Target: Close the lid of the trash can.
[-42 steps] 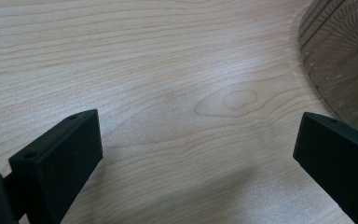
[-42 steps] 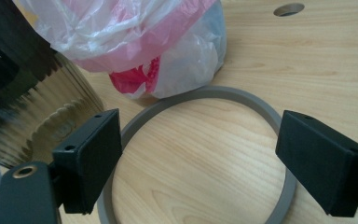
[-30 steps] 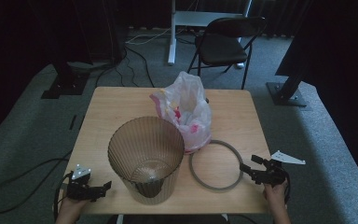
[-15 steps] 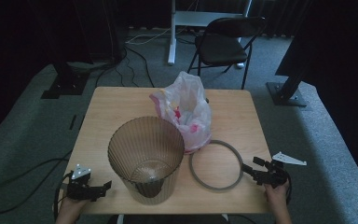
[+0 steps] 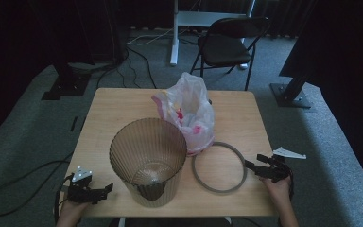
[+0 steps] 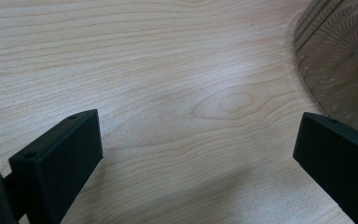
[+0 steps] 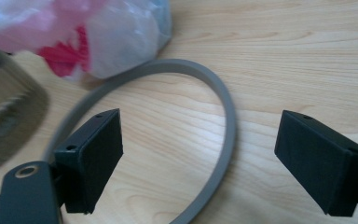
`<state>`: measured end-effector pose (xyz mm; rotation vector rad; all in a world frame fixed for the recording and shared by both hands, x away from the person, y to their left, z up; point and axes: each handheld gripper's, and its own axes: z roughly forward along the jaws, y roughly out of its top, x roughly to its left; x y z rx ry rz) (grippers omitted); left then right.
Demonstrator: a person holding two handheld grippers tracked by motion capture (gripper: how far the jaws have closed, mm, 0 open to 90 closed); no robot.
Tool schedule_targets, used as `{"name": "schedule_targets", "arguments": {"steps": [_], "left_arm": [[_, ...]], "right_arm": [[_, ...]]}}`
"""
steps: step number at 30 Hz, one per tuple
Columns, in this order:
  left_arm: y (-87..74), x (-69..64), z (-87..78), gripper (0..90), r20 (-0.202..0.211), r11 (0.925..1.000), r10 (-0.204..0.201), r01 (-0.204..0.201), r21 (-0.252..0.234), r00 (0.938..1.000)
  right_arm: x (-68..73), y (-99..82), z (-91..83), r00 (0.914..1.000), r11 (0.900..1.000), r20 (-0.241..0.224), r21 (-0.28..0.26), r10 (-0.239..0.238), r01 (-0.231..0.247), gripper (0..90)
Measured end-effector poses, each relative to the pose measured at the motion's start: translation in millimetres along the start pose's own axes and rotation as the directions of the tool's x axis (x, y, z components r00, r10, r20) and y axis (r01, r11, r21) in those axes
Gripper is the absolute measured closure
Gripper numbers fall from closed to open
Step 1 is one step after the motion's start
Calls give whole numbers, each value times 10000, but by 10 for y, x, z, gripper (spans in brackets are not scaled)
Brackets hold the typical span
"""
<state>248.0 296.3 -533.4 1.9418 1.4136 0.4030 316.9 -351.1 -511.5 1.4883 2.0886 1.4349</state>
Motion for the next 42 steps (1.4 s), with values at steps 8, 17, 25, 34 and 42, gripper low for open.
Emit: {"name": "schedule_targets", "arguments": {"steps": [8, 17, 25, 34, 42], "left_arm": [[0, -1, -1, 12, 33, 10000, 15, -15, 1, 10000], [0, 0, 0, 12, 57, 10000, -3, 3, 4, 10000], [1, -2, -1, 12, 84, 10000, 32, -32, -9, 10000], [-2, 3, -2, 12, 131, 10000, -4, 4, -5, 9999], [-2, 1, 1, 12, 132, 10000, -8, 8, 24, 9999]], "right_arm": [[-33, 41, 168, 9993, 9982, 296, 560, -242, 225, 144], [-20, 63, 317, 9969, 9945, 612, 947, -500, 441, 172], [-13, 60, 463, 9958, 9886, 716, 1427, -577, 471, 176], [22, 17, 578, 9872, 9798, 1314, 1890, -909, 650, 220], [120, -18, 629, 9608, 9642, 2023, 2234, -1894, 1430, 290]]}}
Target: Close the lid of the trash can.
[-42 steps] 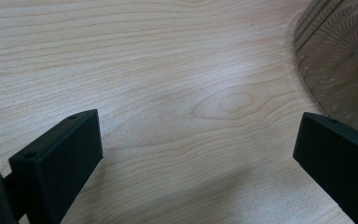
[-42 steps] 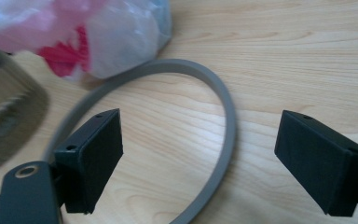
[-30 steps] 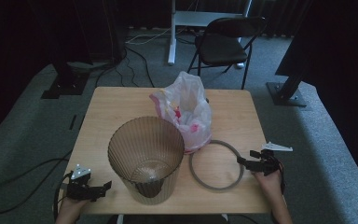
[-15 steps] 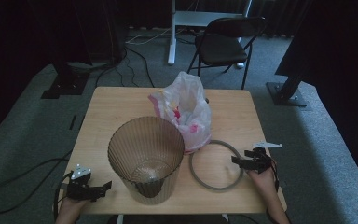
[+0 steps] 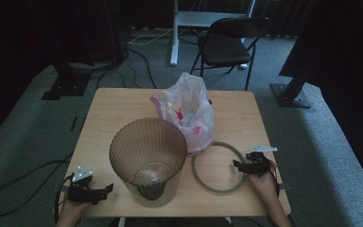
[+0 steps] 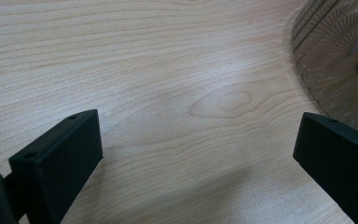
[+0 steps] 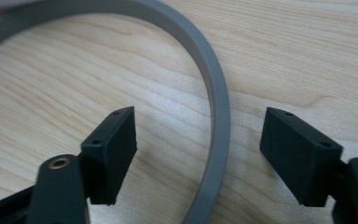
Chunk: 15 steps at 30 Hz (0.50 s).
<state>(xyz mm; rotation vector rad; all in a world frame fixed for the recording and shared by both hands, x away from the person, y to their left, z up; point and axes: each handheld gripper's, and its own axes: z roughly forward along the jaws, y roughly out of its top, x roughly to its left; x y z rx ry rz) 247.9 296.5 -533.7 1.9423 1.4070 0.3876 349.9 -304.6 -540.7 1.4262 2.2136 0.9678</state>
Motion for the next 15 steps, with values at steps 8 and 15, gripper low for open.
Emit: {"name": "schedule_targets", "arguments": {"steps": [8, 15], "left_arm": [[-3, -6, 7, 13, -45, 10000, 39, -39, 49, 10000], [-3, -1, 3, 13, -21, 10000, -18, 18, 38, 10000]], "right_arm": [[59, 18, -8, 9968, 9992, 687, 54, -397, 394, 647], [66, 67, -4, 9960, 9992, 859, 340, -227, 198, 819]]}}
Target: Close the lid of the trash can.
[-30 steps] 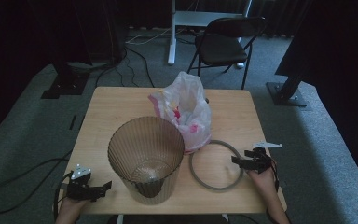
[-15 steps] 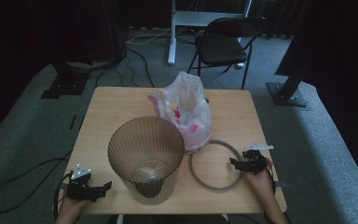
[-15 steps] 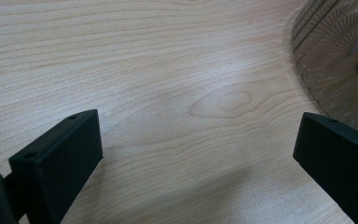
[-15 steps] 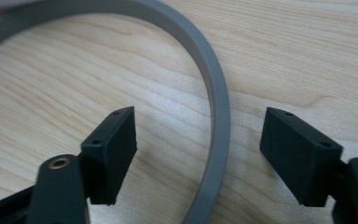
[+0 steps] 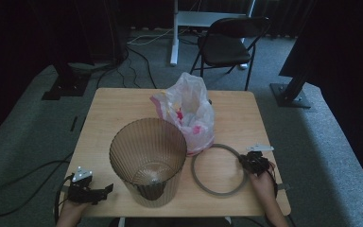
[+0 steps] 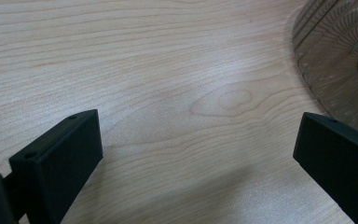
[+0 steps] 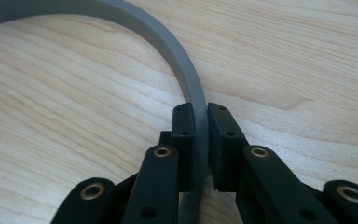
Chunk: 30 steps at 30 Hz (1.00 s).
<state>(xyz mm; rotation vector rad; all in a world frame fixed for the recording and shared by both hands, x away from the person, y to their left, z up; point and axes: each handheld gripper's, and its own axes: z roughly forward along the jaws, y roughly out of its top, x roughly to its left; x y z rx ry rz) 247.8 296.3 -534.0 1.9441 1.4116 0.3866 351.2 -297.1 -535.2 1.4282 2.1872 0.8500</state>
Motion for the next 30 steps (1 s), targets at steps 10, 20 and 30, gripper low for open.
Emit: {"name": "schedule_targets", "arguments": {"steps": [10, 20, 30], "left_arm": [[-1, 10, 0, 12, 32, 10000, -60, 60, 10, 10000], [0, 2, 6, 12, -13, 10000, -16, 16, 51, 10000], [-2, 5, 8, 13, -5, 10000, -22, 22, 72, 10000]], "right_arm": [[-134, 24, -71, 9861, 9917, -1053, 165, 1287, -1277, 827], [-205, 100, -352, 9547, 9775, -2233, -309, 1967, -2086, 837], [-269, 62, -523, 9255, 9628, -2971, -595, 2349, -2635, 838]]}}
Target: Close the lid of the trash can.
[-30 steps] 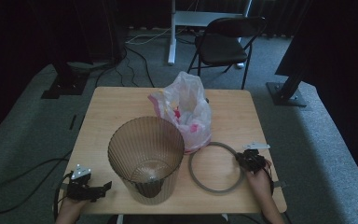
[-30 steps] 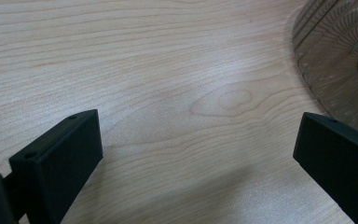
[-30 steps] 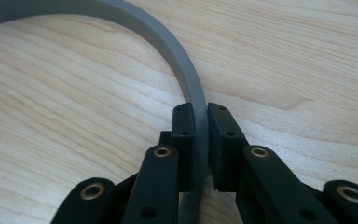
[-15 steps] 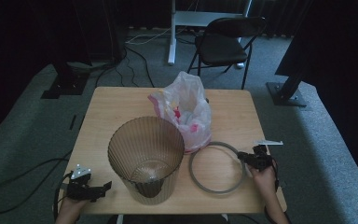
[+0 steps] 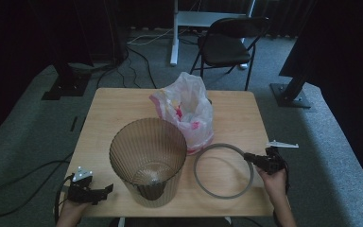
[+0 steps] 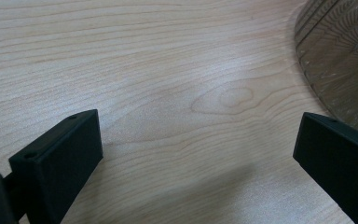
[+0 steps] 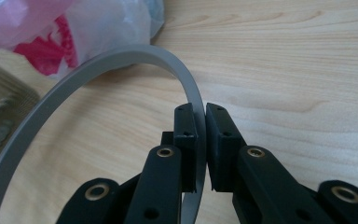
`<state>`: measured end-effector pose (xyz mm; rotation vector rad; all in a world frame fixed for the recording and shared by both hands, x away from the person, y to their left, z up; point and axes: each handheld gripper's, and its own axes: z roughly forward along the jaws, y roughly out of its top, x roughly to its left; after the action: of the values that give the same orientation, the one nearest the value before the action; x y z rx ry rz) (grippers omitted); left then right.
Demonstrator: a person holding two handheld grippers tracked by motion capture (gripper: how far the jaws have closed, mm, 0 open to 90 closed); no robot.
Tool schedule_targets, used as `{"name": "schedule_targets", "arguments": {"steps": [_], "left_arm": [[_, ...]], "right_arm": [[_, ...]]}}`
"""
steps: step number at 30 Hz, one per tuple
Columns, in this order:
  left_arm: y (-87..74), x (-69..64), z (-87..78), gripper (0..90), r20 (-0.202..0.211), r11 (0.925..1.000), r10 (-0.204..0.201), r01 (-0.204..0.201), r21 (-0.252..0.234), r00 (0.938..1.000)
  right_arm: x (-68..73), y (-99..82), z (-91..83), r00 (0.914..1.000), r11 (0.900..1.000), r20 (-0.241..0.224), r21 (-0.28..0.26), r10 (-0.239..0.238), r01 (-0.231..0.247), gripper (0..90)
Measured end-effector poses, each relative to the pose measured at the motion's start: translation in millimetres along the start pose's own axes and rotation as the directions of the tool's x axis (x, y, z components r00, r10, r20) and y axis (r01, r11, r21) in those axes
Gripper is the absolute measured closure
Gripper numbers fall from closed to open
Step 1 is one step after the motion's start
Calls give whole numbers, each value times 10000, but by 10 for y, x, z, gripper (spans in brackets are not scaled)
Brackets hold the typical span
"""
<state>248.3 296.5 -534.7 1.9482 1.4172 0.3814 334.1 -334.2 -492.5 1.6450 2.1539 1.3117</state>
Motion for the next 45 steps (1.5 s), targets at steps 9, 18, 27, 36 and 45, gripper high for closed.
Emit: {"name": "schedule_targets", "arguments": {"steps": [9, 18, 27, 36, 45], "left_arm": [[1, -3, 5, 13, -25, 10000, 14, -14, 32, 10000], [2, -3, 7, 13, -28, 10000, 35, -35, 63, 10000], [1, -2, 9, 13, -17, 10000, 40, -40, 70, 10000], [1, -6, 11, 13, -35, 9999, 55, -54, 91, 10000], [1, -8, 17, 13, -47, 9999, 50, -49, 127, 10000]], "right_arm": [[12, 19, -249, 9986, 9983, -495, -549, 162, -189, 838], [178, 145, -481, 9935, 9908, -1123, -1351, -193, 40, 839], [280, 263, -621, 9825, 9818, -1826, -1901, -367, 14, 838], [369, 425, -754, 9746, 9667, -2149, -2557, -624, 55, 838], [604, 781, -935, 9545, 9405, -2655, -3376, -1356, 397, 839]]}}
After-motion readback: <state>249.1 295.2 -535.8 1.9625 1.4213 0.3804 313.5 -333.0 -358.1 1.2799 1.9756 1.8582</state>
